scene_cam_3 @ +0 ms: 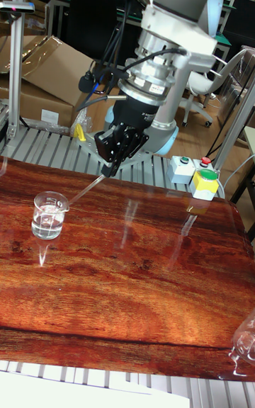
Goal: Stir the beaker with a glass rod
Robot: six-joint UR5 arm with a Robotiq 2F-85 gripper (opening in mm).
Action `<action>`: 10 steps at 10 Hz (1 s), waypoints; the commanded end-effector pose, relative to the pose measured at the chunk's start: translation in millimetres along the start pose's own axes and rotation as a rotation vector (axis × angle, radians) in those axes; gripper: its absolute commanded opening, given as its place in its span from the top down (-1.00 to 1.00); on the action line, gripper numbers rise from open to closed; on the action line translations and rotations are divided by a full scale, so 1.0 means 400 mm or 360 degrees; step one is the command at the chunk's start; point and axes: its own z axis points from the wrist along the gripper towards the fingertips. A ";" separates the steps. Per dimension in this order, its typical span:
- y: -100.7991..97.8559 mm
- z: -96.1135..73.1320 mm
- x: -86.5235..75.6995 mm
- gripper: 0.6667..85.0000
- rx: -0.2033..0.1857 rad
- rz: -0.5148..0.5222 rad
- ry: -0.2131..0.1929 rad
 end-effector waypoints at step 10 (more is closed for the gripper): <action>0.027 -0.015 0.078 0.99 -0.0018 -0.0332 0.0000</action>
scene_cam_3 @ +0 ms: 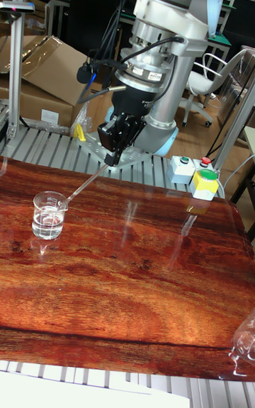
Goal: Stir the beaker with a glass rod
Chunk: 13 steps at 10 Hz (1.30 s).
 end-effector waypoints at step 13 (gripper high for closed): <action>0.012 0.003 -0.009 0.99 -0.0019 -0.0034 -0.0052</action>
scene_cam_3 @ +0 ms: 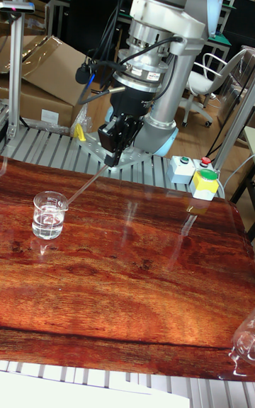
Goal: Stir the beaker with a glass rod
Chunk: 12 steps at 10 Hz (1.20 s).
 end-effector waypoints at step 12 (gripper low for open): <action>-0.001 -0.016 -0.013 0.99 -0.0013 -0.0048 -0.0104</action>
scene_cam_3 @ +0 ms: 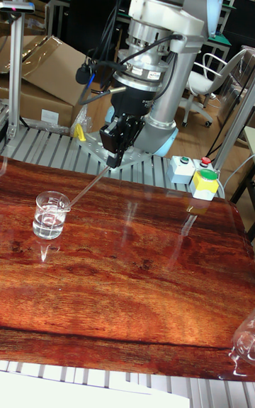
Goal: Stir the beaker with a glass rod
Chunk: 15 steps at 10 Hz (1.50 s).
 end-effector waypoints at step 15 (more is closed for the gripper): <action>0.019 -0.022 0.073 0.99 0.0023 -0.0162 -0.0028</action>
